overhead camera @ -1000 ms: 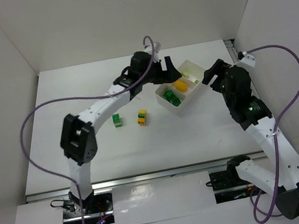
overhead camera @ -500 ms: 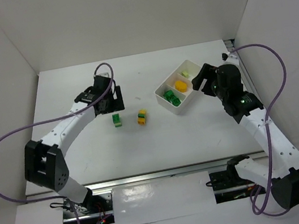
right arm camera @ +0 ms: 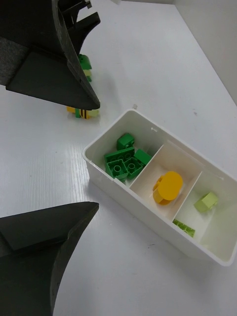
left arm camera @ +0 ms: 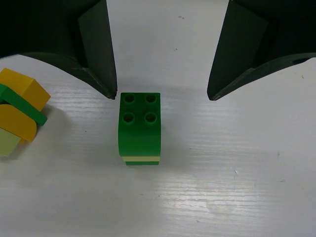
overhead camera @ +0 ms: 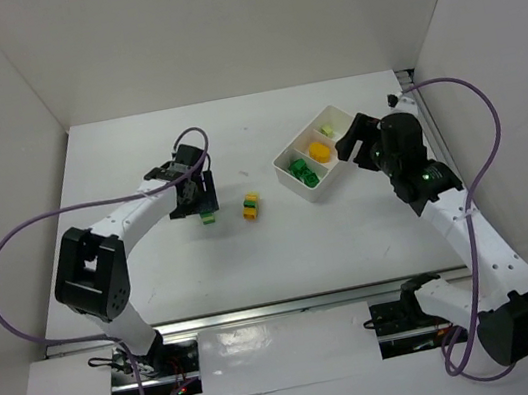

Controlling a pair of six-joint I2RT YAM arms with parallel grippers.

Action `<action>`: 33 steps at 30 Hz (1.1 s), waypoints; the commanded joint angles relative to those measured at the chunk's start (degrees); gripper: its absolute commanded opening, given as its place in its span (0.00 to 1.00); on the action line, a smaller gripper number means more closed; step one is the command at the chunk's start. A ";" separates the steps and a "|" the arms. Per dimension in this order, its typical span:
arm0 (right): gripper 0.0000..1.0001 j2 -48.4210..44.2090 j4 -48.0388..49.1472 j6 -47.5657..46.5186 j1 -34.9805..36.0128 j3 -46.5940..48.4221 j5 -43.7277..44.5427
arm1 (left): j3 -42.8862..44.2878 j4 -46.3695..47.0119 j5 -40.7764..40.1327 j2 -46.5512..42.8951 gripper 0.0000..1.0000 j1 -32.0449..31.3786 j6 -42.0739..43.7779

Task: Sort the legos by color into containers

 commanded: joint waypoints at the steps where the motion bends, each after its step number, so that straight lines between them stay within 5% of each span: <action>1: 0.82 0.27 0.99 -0.42 -0.36 0.24 -0.57 | 0.34 1.72 1.90 1.92 0.82 0.83 -0.90; 10: 0.82 0.27 0.99 -0.42 -0.36 0.24 -1.10 | 2.80 2.34 3.57 5.17 0.55 1.36 -1.51; 14: 0.82 -0.26 0.99 -0.42 -0.36 0.24 -1.10 | 5.16 0.06 3.05 4.31 0.34 1.36 -1.51; 16: 0.82 -0.26 0.99 -0.42 -0.36 0.24 -2.32 | 6.48 -1.44 3.66 1.67 0.12 1.36 -0.90; 18: 0.82 1.49 2.47 -1.81 -0.36 0.84 -7.05 | 8.41 -2.50 9.78 -1.14 0.00 2.32 1.55; 22: 0.82 6.06 8.96 -5.33 -0.36 3.22 -33.07 | 5.62 6.62 36.83 -12.45 0.00 8.20 6.65; 27: 0.83 11.51 22.50 -1.84 -0.36 3.14 -55.62 | 5.61 12.69 63.80 -13.98 0.00 13.31 6.66; 33: 0.86 16.87 27.09 -1.12 2.61 8.49 -62.09 | 1.57 27.34 77.74 -14.51 0.00 15.07 -1.15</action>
